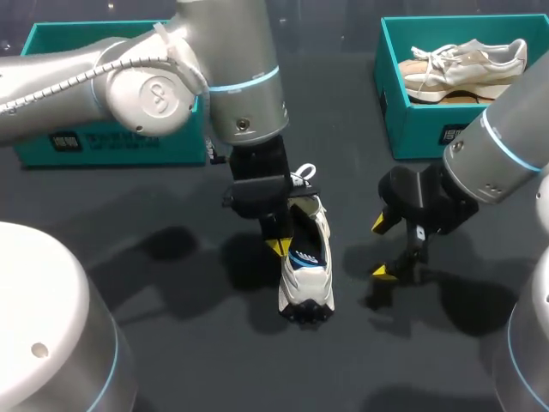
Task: Take the shoe out of the shoebox, open the shoe tongue, remove and reinsert the insole, then place the shoe into the shoebox
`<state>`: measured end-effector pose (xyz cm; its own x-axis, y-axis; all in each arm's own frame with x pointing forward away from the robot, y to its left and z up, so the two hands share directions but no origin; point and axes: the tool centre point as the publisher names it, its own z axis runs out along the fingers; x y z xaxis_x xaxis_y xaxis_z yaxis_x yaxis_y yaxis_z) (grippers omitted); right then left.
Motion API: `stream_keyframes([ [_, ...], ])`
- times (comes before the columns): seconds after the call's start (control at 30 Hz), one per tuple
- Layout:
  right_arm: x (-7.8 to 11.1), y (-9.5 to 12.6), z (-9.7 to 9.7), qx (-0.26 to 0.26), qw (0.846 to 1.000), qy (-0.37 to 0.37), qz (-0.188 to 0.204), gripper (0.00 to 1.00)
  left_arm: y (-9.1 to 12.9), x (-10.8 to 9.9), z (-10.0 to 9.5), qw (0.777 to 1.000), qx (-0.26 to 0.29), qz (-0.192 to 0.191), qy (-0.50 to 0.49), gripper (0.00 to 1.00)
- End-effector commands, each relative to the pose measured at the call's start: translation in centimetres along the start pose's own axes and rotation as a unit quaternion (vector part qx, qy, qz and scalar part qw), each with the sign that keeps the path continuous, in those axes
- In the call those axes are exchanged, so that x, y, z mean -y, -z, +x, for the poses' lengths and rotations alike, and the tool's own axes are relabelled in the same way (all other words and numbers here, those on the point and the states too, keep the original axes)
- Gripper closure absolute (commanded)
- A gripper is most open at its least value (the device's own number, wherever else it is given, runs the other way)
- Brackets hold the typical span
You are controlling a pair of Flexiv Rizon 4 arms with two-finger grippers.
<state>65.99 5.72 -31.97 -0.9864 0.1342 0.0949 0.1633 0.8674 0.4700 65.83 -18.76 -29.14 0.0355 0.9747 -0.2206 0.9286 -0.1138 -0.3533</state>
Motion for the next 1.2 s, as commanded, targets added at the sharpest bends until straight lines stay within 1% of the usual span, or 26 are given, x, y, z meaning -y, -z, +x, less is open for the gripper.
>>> stream_keyframes([
  [0.03, 0.0, 0.0, 0.1, 0.001, 1.0, -0.001, 0.001, 0.0, -1.0, -0.6, -1.0, 1.0, -0.004, -0.001, -0.002, 1.0],
  [0.3, 0.0, 0.0, 0.1, 0.001, 1.0, -0.001, 0.001, 0.0, -2.9, -1.0, -2.1, 1.0, -0.011, 0.002, -0.005, 1.0],
  [0.37, 0.0, 0.0, 0.1, 0.001, 1.0, -0.001, 0.001, 0.0, -3.3, -0.9, -2.2, 1.0, -0.014, -0.007, -0.006, 1.0],
  [0.43, 0.0, 0.0, 0.1, 0.001, 1.0, -0.001, 0.001, 0.0, -3.3, -0.9, -2.2, 1.0, -0.013, -0.006, -0.007, 1.0],
  [0.53, 0.0, 0.0, 0.1, 0.001, 1.0, -0.001, 0.001, 0.0, -3.7, -1.2, -2.4, 1.0, -0.012, -0.006, -0.008, 1.0],
  [0.63, 0.0, 0.0, 0.1, 0.001, 1.0, -0.001, 0.001, 0.0, -4.4, -1.6, -2.5, 1.0, -0.015, -0.014, -0.004, 1.0],
  [0.8, 0.0, 0.0, 0.1, 0.001, 1.0, -0.001, 0.001, 0.0, -5.6, -2.1, -2.3, 1.0, -0.027, -0.01, -0.002, 1.0],
  [1.0, 0.0, 0.0, 0.1, 0.001, 1.0, -0.001, 0.001, 0.0, -6.9, -2.5, -1.7, 0.999, -0.042, -0.019, 0.002, 1.0],
  [1.07, 0.0, 0.0, 0.1, 0.001, 1.0, -0.001, 0.001, 0.0, -6.9, -2.7, -1.5, 0.999, -0.044, -0.022, 0.005, 1.0],
  [1.2, 0.0, 0.0, 0.1, 0.001, 1.0, -0.001, 0.001, 0.0, -4.8, -2.6, -1.5, 1.0, -0.01, -0.019, 0.004, 1.0],
])
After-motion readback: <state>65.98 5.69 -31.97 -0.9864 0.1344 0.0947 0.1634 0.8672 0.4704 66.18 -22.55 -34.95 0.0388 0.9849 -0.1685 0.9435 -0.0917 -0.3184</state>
